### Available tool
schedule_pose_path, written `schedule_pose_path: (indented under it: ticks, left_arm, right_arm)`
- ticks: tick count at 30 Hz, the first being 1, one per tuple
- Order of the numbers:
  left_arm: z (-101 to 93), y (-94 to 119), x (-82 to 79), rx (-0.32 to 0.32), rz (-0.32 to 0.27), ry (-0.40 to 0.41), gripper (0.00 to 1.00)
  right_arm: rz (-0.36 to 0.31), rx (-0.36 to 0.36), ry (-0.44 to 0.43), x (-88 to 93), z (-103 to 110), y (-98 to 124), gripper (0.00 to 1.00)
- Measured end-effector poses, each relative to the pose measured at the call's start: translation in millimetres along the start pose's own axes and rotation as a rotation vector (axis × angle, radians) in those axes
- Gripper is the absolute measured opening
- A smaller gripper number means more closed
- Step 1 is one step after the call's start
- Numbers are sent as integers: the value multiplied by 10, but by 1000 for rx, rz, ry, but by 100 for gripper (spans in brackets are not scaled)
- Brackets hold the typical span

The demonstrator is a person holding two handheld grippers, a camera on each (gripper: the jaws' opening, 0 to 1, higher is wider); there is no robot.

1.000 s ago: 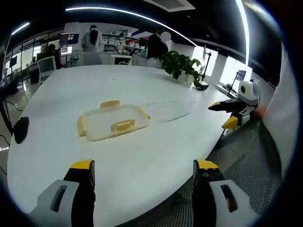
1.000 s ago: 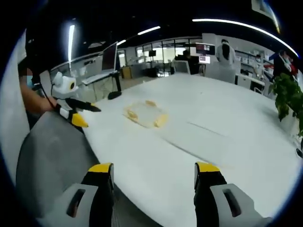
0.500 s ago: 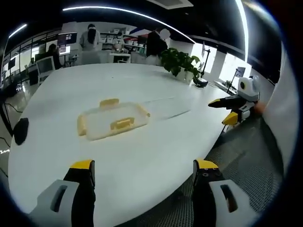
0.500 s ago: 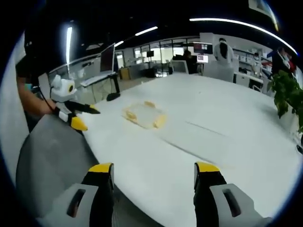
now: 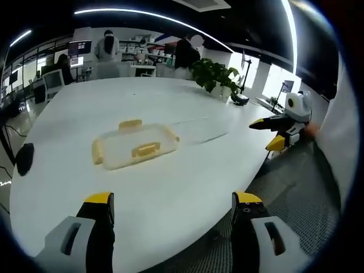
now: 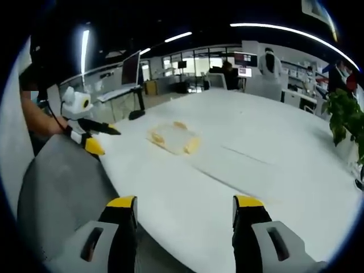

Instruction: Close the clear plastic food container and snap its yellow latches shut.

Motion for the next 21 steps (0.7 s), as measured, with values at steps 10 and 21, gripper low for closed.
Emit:
schedule_pose_path:
  ticks: [10, 21]
  left_arm:
    - [6, 1, 4, 1, 0, 3, 85]
    - [-7, 1, 0, 6, -2, 1, 85]
  right_arm:
    - [13, -5, 5, 7, 5, -11, 67]
    - [34, 14, 33, 13, -1, -7, 67]
Point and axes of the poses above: the point that each gripper's makers call its tool centre point, and the gripper's own axes: y roughly backward along the fingers, z roughly to its left, x roughly out of its underside, the point moved 5 cm from there along y, roughly backward along the fingers, and after that the axes turned 13 degrees about -x, right-handed, at the moved point
